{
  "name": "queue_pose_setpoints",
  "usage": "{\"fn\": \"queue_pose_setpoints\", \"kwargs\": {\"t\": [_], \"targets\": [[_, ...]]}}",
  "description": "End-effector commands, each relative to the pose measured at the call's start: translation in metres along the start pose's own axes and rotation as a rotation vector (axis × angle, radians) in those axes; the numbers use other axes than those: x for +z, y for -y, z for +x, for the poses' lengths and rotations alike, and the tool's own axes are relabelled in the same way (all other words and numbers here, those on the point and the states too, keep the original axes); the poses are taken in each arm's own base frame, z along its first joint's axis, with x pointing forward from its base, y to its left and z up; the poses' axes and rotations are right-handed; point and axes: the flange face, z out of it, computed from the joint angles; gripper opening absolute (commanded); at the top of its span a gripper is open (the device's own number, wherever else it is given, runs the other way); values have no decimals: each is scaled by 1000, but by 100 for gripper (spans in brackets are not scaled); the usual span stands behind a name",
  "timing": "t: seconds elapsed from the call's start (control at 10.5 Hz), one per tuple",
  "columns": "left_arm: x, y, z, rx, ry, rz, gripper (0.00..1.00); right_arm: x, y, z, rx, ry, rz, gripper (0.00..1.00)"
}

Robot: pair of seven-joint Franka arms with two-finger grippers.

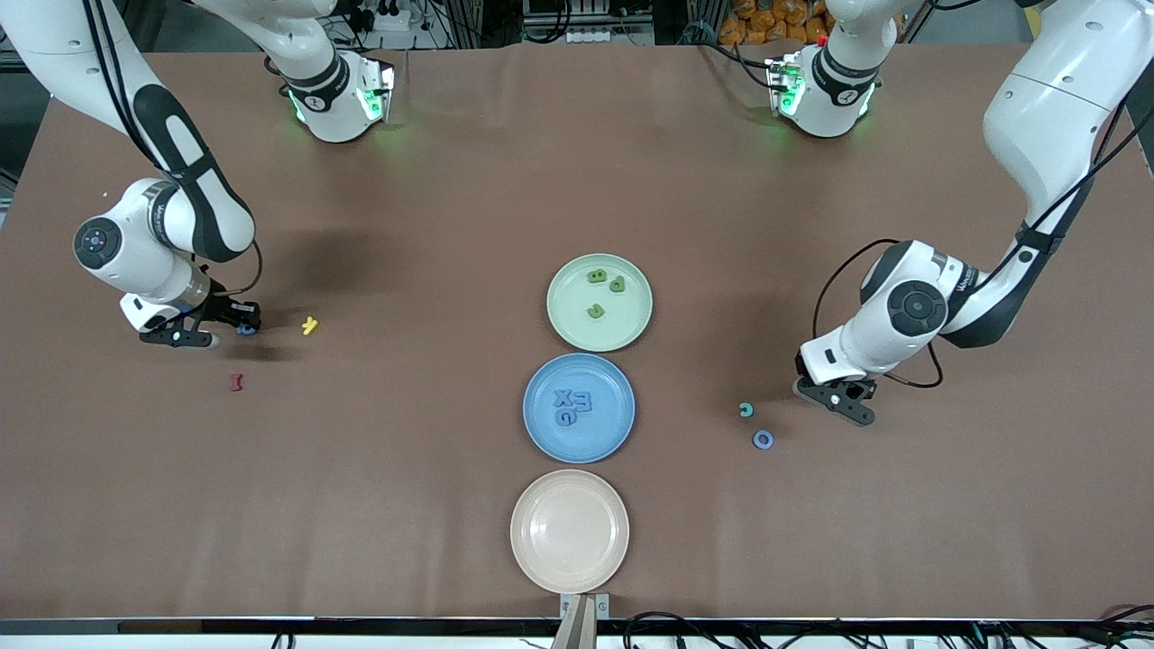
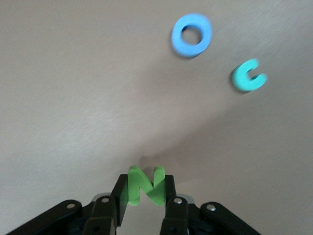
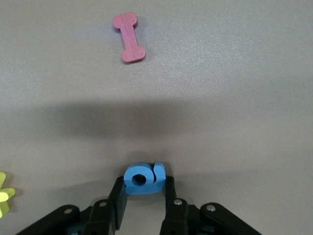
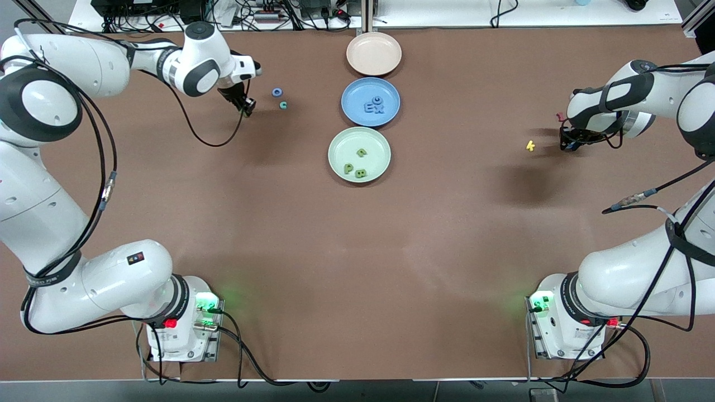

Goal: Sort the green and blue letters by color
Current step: 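Carry N to the green plate while the right gripper lifts a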

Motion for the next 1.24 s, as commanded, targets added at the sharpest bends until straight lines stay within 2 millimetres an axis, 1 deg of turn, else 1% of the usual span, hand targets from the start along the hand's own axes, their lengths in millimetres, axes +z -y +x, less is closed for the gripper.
{"fn": "queue_pose_setpoints", "kwargs": {"t": [0.0,0.1,0.29,0.38,0.48,0.67,0.86,1.05,1.14], "targets": [[-14,-43,16,-121,-16,10,0,-8,-1,-3,3,-17,3,20],[-24,-60,22,-150,-30,2,0,-18,0,5,0,-28,4,18],[-42,-95,27,-204,-5,-15,0,-43,1,30,10,-14,14,18],[-53,-112,30,-230,2,-18,0,-54,6,42,34,-10,20,18],[-59,-130,31,-255,13,-24,0,-63,17,52,69,-23,26,18],[-71,-166,32,-321,16,-41,0,-80,47,73,135,-64,34,18],[-78,-203,31,-366,28,-51,0,-88,80,92,184,-92,41,18],[-78,-248,29,-407,38,-52,0,-95,118,112,244,-105,67,18],[-76,-269,26,-416,46,-56,0,-99,132,120,270,-115,85,18]]}}
